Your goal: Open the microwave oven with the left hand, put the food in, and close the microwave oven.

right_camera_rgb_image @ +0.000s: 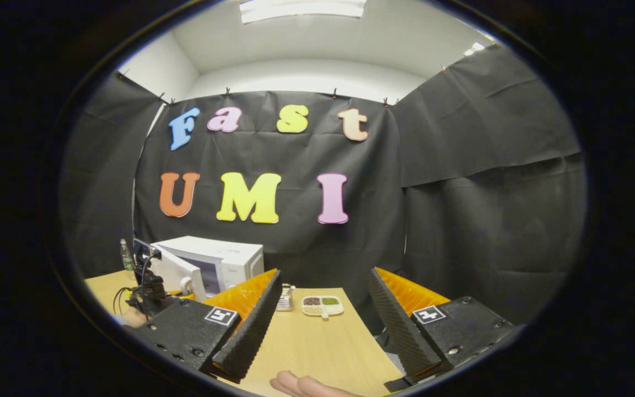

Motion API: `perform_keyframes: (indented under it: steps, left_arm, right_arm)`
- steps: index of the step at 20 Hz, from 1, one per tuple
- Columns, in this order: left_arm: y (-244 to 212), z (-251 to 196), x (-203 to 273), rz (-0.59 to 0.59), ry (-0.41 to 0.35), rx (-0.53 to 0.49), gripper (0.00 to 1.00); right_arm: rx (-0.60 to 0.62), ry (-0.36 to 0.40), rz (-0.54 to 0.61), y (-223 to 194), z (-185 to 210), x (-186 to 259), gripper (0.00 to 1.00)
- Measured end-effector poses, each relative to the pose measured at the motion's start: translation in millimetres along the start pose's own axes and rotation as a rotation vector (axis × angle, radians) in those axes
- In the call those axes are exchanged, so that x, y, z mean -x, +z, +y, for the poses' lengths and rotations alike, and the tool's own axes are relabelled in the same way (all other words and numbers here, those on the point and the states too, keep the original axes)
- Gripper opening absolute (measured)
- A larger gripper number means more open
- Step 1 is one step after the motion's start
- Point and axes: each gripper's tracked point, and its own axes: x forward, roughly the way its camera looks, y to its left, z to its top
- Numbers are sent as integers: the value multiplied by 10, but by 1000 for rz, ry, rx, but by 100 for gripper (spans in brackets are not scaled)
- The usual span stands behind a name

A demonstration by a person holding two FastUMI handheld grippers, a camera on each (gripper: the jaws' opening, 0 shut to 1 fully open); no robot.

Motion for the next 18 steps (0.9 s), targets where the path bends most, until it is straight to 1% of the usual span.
perform_keyframes:
  steps: [1, 2, 3, 4, 5, 6, 10, 13, 18]
  left_arm:
    - [-6, 33, 75, 1, -1, -2, 3]
    - [-22, 62, 182, 10, -6, 2, 3]
    - [-49, 96, 240, 14, -12, -2, 0]
    - [-63, 134, 332, 15, -12, -2, 9]
    - [-62, 187, 408, 9, -11, -10, 9]
    - [-86, 229, 493, 15, -7, -22, 8]
    - [-126, 478, 823, 6, 3, -7, 9]
    - [-158, 673, 1021, 1, 13, -25, 8]
    - [-226, 1084, 1369, -4, 65, -3, 8]
  right_arm:
    - [1, 6, 5, -31, 47, 24, 92]
    - [1, 16, 9, -56, 108, 48, 100]
    - [2, 26, 16, -88, 166, 62, 100]
    - [6, 32, 22, -113, 206, 62, 100]
    - [11, 40, 24, -123, 243, 61, 100]
    - [15, 44, 22, -128, 277, 59, 92]
    - [19, 53, 35, -188, 377, 31, 92]
    - [18, 69, 48, -238, 470, 25, 92]
    - [23, 88, 56, -261, 620, 33, 92]
